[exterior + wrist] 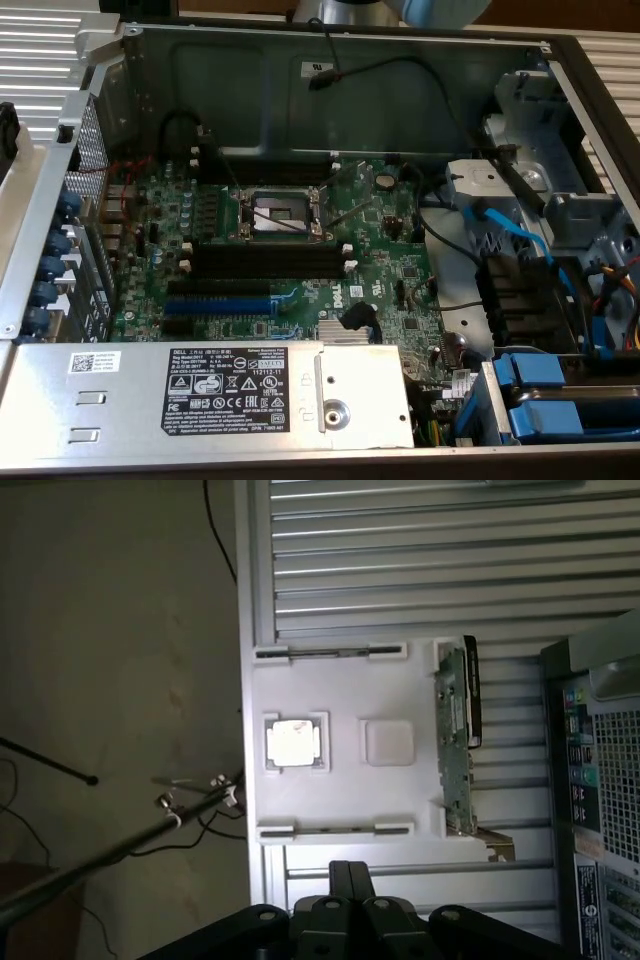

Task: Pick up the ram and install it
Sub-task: 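Reach for the ram, then pick up the ram and move it above insertion slot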

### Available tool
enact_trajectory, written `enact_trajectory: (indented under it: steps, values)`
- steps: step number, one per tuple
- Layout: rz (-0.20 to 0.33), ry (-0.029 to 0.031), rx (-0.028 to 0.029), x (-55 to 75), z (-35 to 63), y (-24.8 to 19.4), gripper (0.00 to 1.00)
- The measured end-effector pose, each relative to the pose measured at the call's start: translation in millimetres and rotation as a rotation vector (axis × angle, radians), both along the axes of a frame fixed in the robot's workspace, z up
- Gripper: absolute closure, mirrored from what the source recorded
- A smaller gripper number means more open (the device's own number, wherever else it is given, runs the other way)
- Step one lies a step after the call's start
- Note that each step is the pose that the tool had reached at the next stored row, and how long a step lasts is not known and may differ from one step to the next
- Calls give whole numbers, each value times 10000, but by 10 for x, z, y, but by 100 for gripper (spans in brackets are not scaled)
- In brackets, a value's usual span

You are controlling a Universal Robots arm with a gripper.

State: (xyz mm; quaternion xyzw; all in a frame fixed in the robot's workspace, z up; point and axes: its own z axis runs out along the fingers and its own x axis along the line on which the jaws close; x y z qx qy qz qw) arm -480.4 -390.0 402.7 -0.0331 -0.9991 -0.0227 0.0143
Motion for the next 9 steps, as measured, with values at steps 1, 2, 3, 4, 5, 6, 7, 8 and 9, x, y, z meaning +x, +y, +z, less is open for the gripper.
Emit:
enact_trajectory:
  steps: [1,2,3,4,5,6,7,8,9]
  values:
    - [3,3,-1,-12,-3,18,90]
    - [7,2,-3,-16,-6,40,90]
    - [17,1,-7,-26,-8,74,90]
    - [19,0,-6,-28,-8,77,90]
    - [19,2,-7,-28,-8,77,90]
    - [20,2,-7,-28,-7,77,90]
    - [20,1,-7,-28,-8,77,90]
    - [20,2,-7,-28,-7,77,90]
    - [20,2,-7,-28,-8,77,90]
